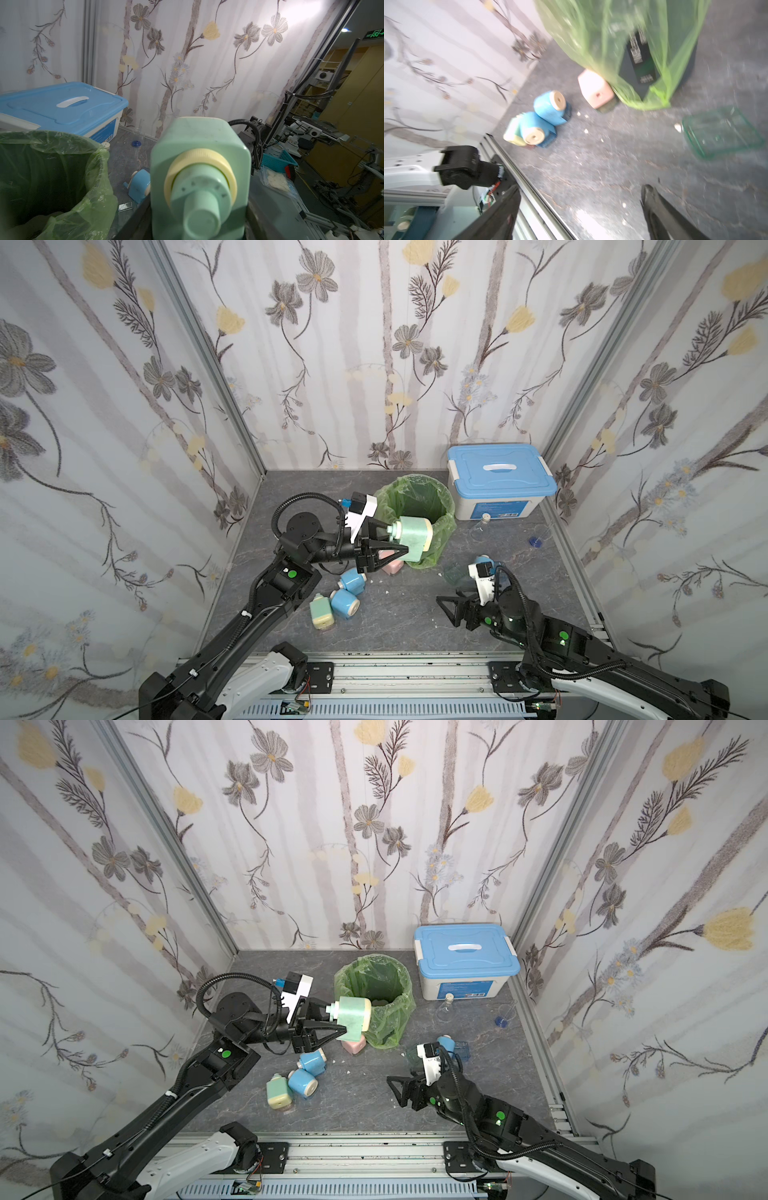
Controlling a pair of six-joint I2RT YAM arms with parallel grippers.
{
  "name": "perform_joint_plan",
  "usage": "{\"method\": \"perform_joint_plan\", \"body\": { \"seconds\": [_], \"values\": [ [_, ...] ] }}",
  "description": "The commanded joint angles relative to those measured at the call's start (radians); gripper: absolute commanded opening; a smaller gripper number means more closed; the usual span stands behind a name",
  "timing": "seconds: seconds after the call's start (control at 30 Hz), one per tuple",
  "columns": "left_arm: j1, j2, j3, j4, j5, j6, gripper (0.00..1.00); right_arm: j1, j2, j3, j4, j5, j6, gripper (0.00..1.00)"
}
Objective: Take out the pencil sharpener tray and clean the shavings
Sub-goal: Place the container at the center of the board, then move the pencil sharpener to the center of the board.
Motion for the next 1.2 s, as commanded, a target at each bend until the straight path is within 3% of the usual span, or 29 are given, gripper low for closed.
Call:
{"method": "perform_joint_plan", "body": {
  "seconds": [0.0,0.43,1.0,1.17],
  "values": [
    [-0.016,0.019,0.009,0.087,0.099,-0.011,0.48,-0.024,-0.006,0.078,0.083,-0.094,-0.132,0.92],
    [-0.062,0.053,0.036,-0.008,0.207,0.054,0.47,-0.147,0.107,0.295,0.210,-0.518,-0.292,0.95],
    [-0.110,0.063,0.068,-0.127,0.230,0.130,0.46,-0.200,0.270,0.418,0.262,-0.659,-0.309,0.94],
    [-0.110,0.066,0.072,-0.142,0.225,0.141,0.47,-0.201,0.289,0.415,0.300,-0.702,-0.281,0.81]
  ]
}}
